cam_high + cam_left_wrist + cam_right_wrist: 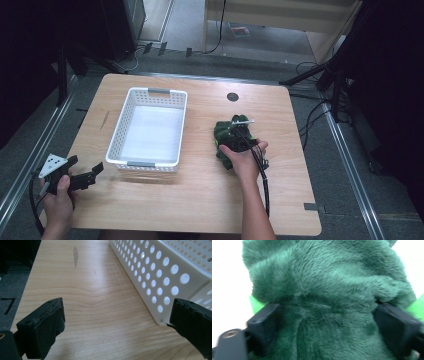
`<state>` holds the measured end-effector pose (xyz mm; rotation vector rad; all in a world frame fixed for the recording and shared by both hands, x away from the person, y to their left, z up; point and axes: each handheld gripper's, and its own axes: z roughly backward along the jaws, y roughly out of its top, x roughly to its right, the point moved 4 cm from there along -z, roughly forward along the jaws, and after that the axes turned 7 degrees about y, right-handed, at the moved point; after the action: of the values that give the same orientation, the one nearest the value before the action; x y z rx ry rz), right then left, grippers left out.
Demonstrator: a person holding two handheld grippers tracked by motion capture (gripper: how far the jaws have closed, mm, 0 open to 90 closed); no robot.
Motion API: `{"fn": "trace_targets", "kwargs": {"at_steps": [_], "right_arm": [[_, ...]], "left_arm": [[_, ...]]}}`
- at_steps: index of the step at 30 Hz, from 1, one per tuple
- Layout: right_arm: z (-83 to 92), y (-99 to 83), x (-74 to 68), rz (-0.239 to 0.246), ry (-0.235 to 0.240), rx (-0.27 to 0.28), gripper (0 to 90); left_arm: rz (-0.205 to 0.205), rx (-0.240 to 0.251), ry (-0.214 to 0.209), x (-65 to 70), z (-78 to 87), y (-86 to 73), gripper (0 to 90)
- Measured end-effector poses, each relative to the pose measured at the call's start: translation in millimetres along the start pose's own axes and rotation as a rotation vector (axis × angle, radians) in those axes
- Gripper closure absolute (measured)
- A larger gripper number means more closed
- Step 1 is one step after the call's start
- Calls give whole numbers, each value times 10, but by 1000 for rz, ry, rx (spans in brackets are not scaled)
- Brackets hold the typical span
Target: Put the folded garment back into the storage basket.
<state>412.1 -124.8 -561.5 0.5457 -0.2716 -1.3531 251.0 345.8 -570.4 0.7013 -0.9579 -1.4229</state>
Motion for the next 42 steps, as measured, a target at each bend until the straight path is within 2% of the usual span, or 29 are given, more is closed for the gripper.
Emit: {"fn": "trace_targets", "kwargs": {"at_steps": [4, 8, 10, 16, 20, 25, 31, 37, 42], "right_arm": [[21, -10, -30, 2, 0, 16, 268], [51, -7, -47, -41, -14, 45, 474], [54, -11, -64, -38, -6, 58, 546], [53, -19, -105, -35, 9, 76, 668], [49, -44, -98, -37, 20, 115, 710], [62, -93, -53, -77, 57, 169, 733], [133, -96, -74, -68, 39, 202, 741], [316, -44, -149, -69, 56, 278, 741], [467, 14, -217, -60, 52, 305, 741]], "left_arm": [[9, -2, -5, -7, -1, 1, 8], [10, -3, -4, -9, -3, 1, 9], [11, -3, -6, -9, -3, 1, 9], [11, -8, -10, -7, -6, 1, 9], [7, -8, -9, -4, -7, 0, 9], [7, -8, -13, -1, -6, 0, 9], [9, 0, -23, -2, -1, 1, 9], [20, 4, -31, -16, 3, 2, 9], [19, 2, -36, -18, 5, 2, 9]]}}
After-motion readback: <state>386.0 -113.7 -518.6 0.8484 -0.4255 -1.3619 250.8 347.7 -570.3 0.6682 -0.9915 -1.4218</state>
